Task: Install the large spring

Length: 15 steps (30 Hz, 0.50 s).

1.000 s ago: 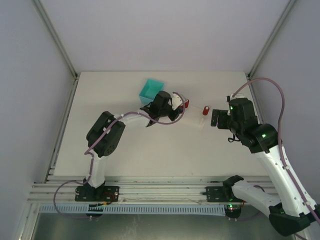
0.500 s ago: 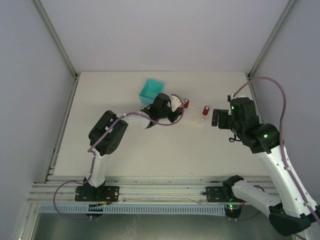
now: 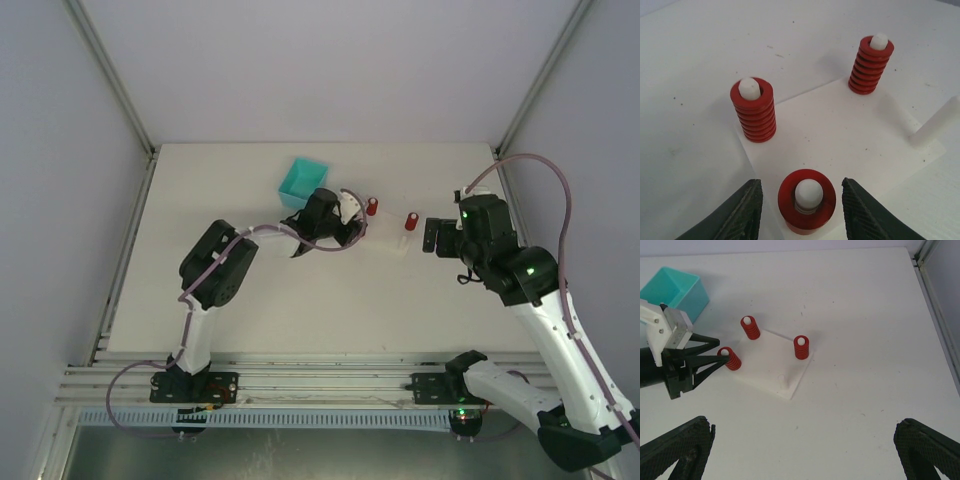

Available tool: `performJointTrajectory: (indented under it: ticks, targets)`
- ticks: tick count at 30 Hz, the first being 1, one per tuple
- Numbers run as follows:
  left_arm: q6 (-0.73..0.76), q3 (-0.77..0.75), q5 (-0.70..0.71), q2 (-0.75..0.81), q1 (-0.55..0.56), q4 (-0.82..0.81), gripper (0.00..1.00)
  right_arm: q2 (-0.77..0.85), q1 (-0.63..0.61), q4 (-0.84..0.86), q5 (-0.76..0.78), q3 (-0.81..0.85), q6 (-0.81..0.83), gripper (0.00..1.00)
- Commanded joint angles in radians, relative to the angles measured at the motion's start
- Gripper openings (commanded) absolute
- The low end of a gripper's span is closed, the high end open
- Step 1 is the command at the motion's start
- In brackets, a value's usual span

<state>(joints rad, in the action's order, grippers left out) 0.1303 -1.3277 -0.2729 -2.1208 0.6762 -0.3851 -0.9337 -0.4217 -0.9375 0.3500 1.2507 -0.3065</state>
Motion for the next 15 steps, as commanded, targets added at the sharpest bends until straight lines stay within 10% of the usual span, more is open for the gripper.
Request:
performJointTrajectory:
  ticks: [1, 9, 15]
  targets:
    - [-0.051, 0.001, -0.009, 0.098, -0.004, 0.027, 0.48, 0.016, 0.001, -0.016, 0.001, 0.019, -0.013, 0.99]
    - [-0.249, -0.096, 0.267, 0.254, -0.046, 0.35, 0.41, 0.05, 0.001, -0.069, -0.003, -0.005, -0.079, 0.99]
    - [-0.275, -0.326, 0.227, 0.133, -0.186, 0.624, 0.35, 0.046, 0.002, -0.103, -0.02, -0.004, -0.111, 0.99]
